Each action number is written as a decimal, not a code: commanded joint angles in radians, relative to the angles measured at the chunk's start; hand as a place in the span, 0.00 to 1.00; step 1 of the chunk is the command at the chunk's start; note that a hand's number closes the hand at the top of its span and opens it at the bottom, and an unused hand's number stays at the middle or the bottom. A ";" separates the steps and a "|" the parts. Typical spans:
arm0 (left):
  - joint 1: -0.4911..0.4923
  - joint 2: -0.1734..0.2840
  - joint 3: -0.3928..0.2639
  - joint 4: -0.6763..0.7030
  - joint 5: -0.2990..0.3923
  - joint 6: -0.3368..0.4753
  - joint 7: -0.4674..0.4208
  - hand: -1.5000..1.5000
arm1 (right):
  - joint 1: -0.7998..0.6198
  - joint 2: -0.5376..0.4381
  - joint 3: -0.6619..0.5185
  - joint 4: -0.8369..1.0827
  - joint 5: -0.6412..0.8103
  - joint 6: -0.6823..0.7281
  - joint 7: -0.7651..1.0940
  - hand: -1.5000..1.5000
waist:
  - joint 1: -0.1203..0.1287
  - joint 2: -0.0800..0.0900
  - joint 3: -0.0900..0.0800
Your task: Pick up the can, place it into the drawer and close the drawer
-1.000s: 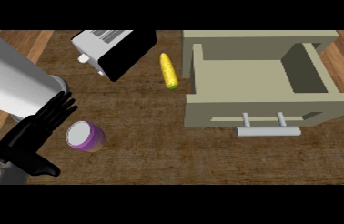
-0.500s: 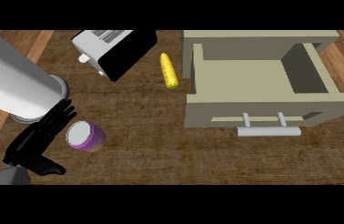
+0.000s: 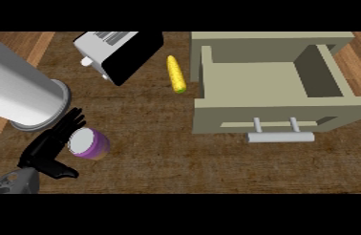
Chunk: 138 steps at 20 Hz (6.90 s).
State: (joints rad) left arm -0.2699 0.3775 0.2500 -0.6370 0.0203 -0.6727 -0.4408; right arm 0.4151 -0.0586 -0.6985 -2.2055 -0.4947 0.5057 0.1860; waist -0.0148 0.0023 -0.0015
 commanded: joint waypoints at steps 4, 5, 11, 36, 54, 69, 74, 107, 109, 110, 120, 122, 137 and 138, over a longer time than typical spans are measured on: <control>-0.045 0.009 -0.023 0.160 -0.045 -0.056 -0.143 0.00 | -0.008 0.048 0.000 0.022 0.043 0.033 -0.021 0.00 | 0.004 0.000 0.000; -0.075 -0.021 -0.030 0.200 -0.057 -0.020 -0.131 0.00 | 0.042 0.056 -0.013 -0.042 -0.015 0.040 0.007 0.00 | -0.003 0.000 0.000; -0.126 -0.023 -0.024 0.268 -0.041 -0.043 -0.127 0.00 | -0.054 0.041 -0.018 0.010 0.023 -0.004 0.010 0.00 | 0.001 0.002 0.000; -0.189 -0.269 0.142 0.067 0.202 0.320 -0.017 1.00 | 0.046 0.058 -0.052 -0.070 -0.080 0.025 0.071 0.00 | 0.024 -0.014 0.004; -0.185 -0.377 -0.254 -0.703 0.257 0.864 0.440 1.00 | 0.030 0.059 -0.045 -0.103 -0.072 -0.036 0.070 0.00 | 0.011 -0.006 0.002; -0.562 -0.377 -0.296 -0.623 0.193 1.077 0.631 1.00 | 0.045 0.044 0.000 -0.125 -0.079 -0.059 0.090 0.00 | -0.004 0.000 0.001; -0.604 -0.368 -0.302 -0.622 0.201 1.095 0.675 1.00 | 0.021 0.058 0.077 -0.122 0.000 -0.095 0.074 0.00 | 0.006 -0.002 0.002; -1.118 -0.378 -0.650 0.071 0.714 1.331 0.375 1.00 | -0.058 0.029 0.071 -0.113 -0.026 -0.097 0.124 0.00 | -0.050 0.011 0.003; -1.115 -0.378 -0.652 0.114 0.730 1.311 0.358 1.00 | -0.042 0.005 0.033 -0.083 -0.062 -0.069 0.108 0.00 | -0.056 0.012 0.003; -1.168 -0.378 -0.664 0.122 0.751 1.340 0.392 1.00 | -0.054 0.045 0.066 -0.063 -0.022 -0.067 0.088 0.00 | -0.064 0.014 0.004; -1.133 -0.378 -0.789 0.174 0.834 1.393 0.328 0.00 | -0.111 -0.022 0.045 -0.084 -0.051 -0.113 0.144 0.00 | -0.071 0.019 0.003; -1.156 -0.378 -0.809 0.187 0.854 1.416 0.372 0.00 | -0.051 0.053 0.097 -0.149 -0.001 -0.083 0.139 0.00 | -0.074 0.017 0.003; -1.162 -0.378 -0.840 0.209 0.965 1.447 0.241 0.00 | -0.131 0.002 0.047 -0.093 0.062 -0.056 0.052 0.00 | -0.074 0.022 0.004; -1.112 -0.378 -0.843 0.193 0.971 1.445 0.209 0.00 | -0.117 -0.014 0.034 -0.161 0.091 -0.044 0.039 0.00 | -0.076 0.020 0.003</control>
State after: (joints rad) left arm -1.4036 0.0001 -0.5997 -0.4513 0.9728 0.7859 -0.1801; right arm 0.3127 -0.0502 -0.6488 -2.3092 -0.4719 0.4443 0.2693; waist -0.0903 0.0209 0.0021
